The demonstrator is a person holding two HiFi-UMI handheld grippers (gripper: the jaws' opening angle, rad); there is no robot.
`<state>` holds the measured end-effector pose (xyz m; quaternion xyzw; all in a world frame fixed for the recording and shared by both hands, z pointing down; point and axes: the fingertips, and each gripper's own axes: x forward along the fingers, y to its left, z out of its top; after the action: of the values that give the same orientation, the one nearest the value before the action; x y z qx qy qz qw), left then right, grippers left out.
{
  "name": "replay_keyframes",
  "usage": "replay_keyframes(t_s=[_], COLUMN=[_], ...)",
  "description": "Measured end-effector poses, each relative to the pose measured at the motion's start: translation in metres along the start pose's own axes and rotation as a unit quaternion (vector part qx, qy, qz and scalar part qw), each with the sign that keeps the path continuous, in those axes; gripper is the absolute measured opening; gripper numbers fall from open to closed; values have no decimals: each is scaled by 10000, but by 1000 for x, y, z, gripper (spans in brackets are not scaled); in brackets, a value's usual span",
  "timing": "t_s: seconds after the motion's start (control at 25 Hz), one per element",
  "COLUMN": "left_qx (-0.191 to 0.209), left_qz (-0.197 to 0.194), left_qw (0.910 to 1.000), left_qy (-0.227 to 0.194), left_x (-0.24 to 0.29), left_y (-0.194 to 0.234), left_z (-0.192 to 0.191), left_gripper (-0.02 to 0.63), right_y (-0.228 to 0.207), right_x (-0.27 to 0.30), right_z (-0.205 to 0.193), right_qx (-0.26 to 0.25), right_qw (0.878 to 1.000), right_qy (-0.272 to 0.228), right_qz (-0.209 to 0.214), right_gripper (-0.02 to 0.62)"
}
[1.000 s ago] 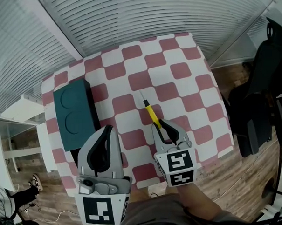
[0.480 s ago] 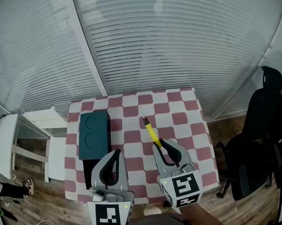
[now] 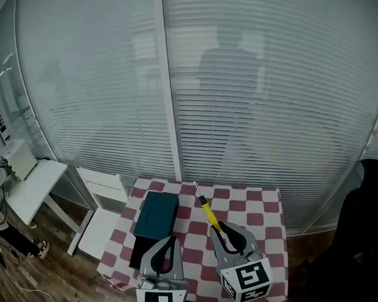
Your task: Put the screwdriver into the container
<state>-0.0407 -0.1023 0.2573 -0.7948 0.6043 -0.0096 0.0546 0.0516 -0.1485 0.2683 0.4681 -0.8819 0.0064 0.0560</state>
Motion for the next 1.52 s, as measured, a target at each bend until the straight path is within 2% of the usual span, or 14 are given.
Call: replay_keyframes(t_s=[0.32,0.52,0.8,1.04,1.2,1.52], left_qx=[205,212,270,277,290,121], left_qz=[668,935,971,973,837,742], left_qw=[9975,9954,9943,9945,9958,9964], left_qy=[-92,58,343,251,221,384], left_x=[-36,-56,-74,-72,-73,-86], left_y=[0,-7,-1,43,72,125], left_z=[12,7,3,0,-2,-23], left_gripper=[0,0,0,0,0,0], right_y=[26,43,69,95,120,165], right_x=[-24,-39,-45,-24,-3,23], right_z=[2,-10,-29,-45,-54,-92], right_qx=[-73,7,211,164,175,243], right_qw=[9979,9946,9916,9912,9911,9882], right_qy=[-93,3,231,441,604,1084], right_qz=[640,1041,1254,1235,1171,1056], right_gripper=[86,86,86,86,86,86])
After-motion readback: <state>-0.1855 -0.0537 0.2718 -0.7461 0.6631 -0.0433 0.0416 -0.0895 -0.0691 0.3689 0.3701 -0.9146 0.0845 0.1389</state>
